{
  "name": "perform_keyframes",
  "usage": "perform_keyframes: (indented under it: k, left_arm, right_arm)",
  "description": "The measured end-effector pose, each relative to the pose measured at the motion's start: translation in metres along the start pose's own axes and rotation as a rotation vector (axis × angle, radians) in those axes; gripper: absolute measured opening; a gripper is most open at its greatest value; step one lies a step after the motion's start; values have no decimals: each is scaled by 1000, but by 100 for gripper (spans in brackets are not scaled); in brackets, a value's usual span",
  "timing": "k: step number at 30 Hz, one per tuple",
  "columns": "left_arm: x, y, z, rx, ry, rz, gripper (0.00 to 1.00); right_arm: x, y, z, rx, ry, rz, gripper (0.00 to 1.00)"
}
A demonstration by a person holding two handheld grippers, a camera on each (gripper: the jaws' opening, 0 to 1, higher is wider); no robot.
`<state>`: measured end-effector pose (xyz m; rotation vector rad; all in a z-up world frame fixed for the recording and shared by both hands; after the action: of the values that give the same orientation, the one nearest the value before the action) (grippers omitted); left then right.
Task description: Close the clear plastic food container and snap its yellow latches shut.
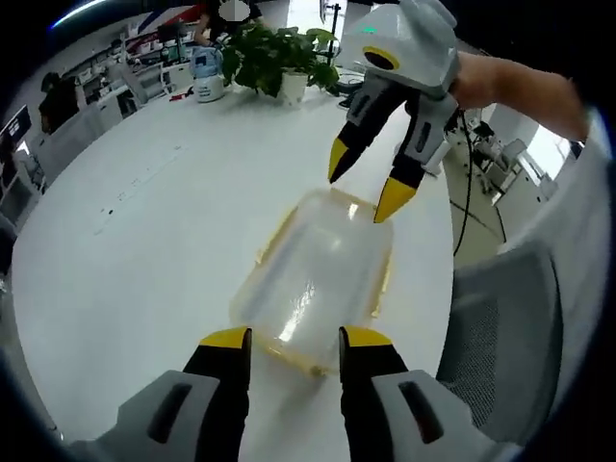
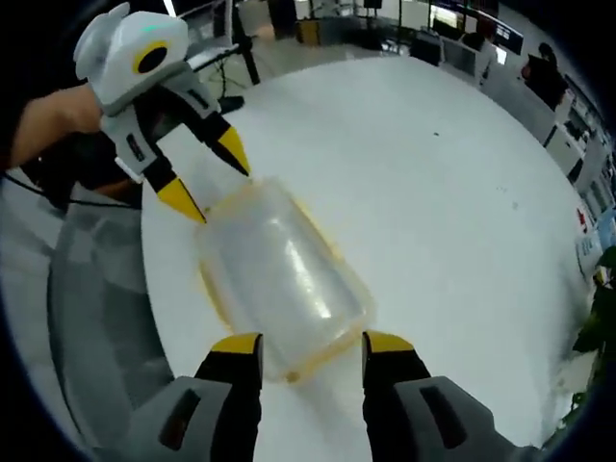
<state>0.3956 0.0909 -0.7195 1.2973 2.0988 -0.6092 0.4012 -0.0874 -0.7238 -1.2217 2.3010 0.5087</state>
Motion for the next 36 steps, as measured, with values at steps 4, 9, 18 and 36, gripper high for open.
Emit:
perform_keyframes:
  k: [4,9,18,36]
  left_arm:
    - [1,1,1,4,15,29,36]
    - [0,0,3,10,8,55,36]
    - [-5,-2,8,40,-13,107,35]
    - [-18,-11,25,79,-31,138,35]
  right_arm:
    - [-2,0,0,-5,2,-39,39]
    - [-2,0,0,-18,6,-59,37]
    - [-6,1,3,-40,-3,-91,35]
    - [-19,13,17,-83,-29,-149,35]
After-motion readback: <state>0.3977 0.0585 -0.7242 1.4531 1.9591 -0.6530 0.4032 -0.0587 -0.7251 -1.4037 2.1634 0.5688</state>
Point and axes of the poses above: the point that each gripper's makers call its tool centre point, and the gripper's own axes: z roughly forward along the fingers, y roughly to its left, x roughly out of its underside, the point moved 6 cm from there along -z, roughly backward along the fingers, and after that the axes turned 9 degrees about -y, right-handed, at the moved point
